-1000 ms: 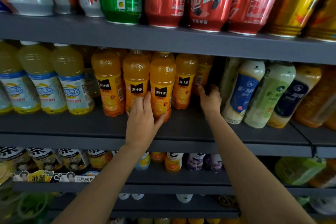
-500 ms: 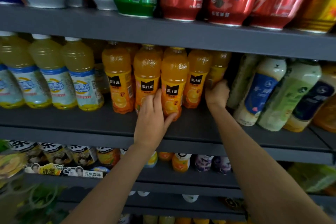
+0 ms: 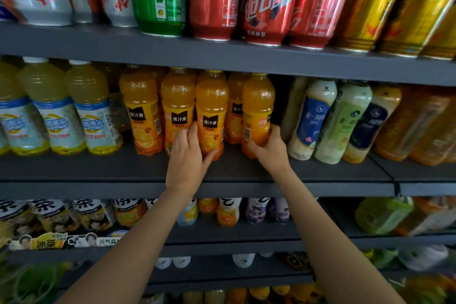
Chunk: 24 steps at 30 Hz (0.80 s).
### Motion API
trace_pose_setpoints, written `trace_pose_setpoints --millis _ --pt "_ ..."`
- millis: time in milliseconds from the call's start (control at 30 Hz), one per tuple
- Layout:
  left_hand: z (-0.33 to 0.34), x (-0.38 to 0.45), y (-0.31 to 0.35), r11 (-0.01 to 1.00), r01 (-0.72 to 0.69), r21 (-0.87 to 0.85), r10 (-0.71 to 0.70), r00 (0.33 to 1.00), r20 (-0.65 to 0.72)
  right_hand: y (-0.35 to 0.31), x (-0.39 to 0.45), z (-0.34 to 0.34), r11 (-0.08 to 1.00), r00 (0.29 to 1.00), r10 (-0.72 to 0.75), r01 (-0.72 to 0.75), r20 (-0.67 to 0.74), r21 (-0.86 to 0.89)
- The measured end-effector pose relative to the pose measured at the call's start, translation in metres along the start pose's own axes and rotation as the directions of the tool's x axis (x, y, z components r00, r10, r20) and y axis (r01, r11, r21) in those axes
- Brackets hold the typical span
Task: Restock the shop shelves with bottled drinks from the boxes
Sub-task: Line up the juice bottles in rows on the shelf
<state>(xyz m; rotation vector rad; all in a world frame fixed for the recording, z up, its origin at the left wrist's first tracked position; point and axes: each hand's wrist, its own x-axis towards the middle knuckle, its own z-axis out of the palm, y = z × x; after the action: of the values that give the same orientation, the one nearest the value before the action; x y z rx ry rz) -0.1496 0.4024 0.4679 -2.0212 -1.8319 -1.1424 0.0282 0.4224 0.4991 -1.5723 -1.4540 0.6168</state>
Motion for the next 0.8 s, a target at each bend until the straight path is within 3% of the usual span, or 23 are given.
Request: trace_pose_setpoints --millis 167,333,533,800 --pt "0.001 -0.001 0.0 1.0 -0.008 0.002 0.008 1.0 -0.006 -0.003 -0.007 0.01 0.993 0.994 -0.072 0.064 -0.081 -0.1" --pt "0.001 0.0 0.0 1.0 -0.016 -0.001 0.016 1.0 -0.015 -0.006 -0.011 0.027 0.967 0.982 -0.07 0.024 -0.175 -0.255" --pt "0.001 0.0 0.0 1.0 -0.019 -0.006 0.019 1.0 -0.005 0.003 -0.012 0.024 0.988 0.994 -0.099 0.094 -0.036 -0.121" --pt "-0.004 0.0 0.006 1.0 0.017 -0.008 -0.017 1.0 0.006 -0.007 -0.009 0.018 0.988 0.997 -0.055 0.062 0.054 -0.143"
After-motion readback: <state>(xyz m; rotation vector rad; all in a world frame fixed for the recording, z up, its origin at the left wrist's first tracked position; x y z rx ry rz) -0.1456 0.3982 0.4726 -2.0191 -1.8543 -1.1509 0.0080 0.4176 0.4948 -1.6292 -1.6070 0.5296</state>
